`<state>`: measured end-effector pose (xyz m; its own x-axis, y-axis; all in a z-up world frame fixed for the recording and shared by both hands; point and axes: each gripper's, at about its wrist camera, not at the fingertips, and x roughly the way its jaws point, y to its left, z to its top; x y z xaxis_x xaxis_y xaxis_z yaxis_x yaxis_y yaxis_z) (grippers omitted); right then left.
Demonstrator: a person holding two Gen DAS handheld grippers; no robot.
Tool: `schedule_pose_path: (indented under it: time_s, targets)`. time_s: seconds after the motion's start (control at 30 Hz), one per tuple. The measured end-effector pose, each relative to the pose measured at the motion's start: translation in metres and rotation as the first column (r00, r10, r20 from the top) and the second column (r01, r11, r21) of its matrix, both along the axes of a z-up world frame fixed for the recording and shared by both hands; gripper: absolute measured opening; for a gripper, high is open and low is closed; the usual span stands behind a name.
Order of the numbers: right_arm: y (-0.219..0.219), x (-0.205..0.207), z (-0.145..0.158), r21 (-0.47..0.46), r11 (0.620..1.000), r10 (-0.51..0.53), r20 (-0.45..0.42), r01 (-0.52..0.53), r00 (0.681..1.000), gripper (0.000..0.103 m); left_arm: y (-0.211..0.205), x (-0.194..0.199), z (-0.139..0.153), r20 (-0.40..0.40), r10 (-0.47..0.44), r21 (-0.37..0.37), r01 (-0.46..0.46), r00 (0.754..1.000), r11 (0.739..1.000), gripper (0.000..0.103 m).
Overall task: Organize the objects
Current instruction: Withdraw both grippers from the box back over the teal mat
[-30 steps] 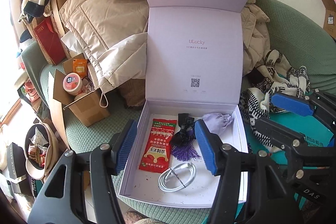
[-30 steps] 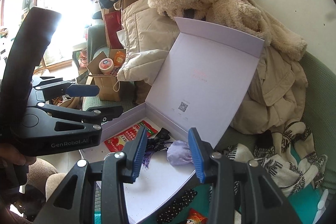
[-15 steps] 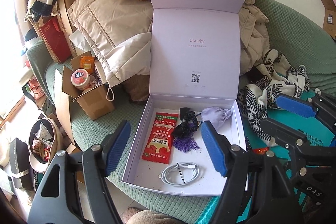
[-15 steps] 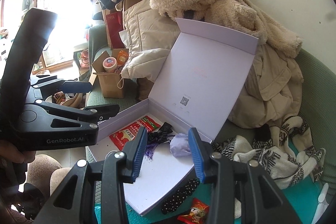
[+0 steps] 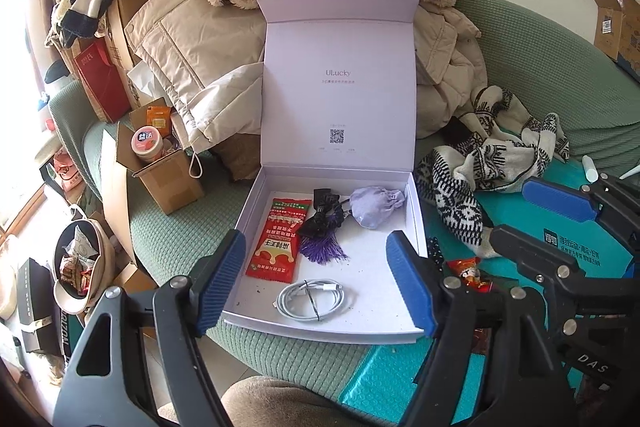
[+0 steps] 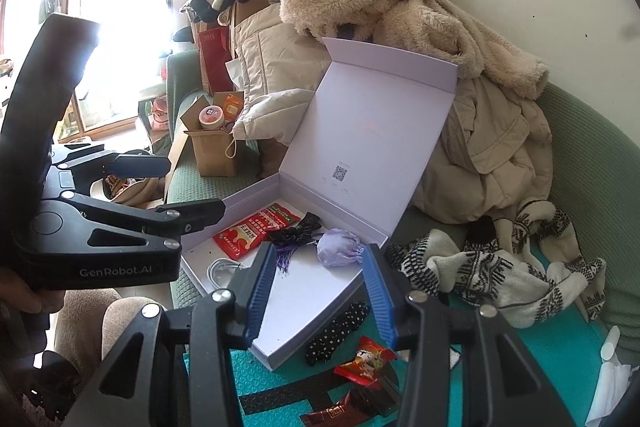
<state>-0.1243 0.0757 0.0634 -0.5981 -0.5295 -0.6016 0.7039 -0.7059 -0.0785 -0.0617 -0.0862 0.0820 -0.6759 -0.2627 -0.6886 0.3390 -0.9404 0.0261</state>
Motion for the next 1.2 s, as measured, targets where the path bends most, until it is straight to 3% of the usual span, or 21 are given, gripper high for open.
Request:
schedule_pose_path:
  time_s: [0.53,1.2]
  targets:
    - [0.055,0.032,-0.012,0.006,0.997,-0.073,0.025,0.073,0.997,0.045,0.063,0.02,-0.014,0.014,-0.067,0.033,0.066,0.998,0.997,0.073]
    - [0.108,0.039,-0.058,0.029,0.988,-0.153,0.127,0.151,0.98,0.045,0.116,0.022,-0.068,0.062,-0.155,0.106,0.148,0.986,0.983,0.073]
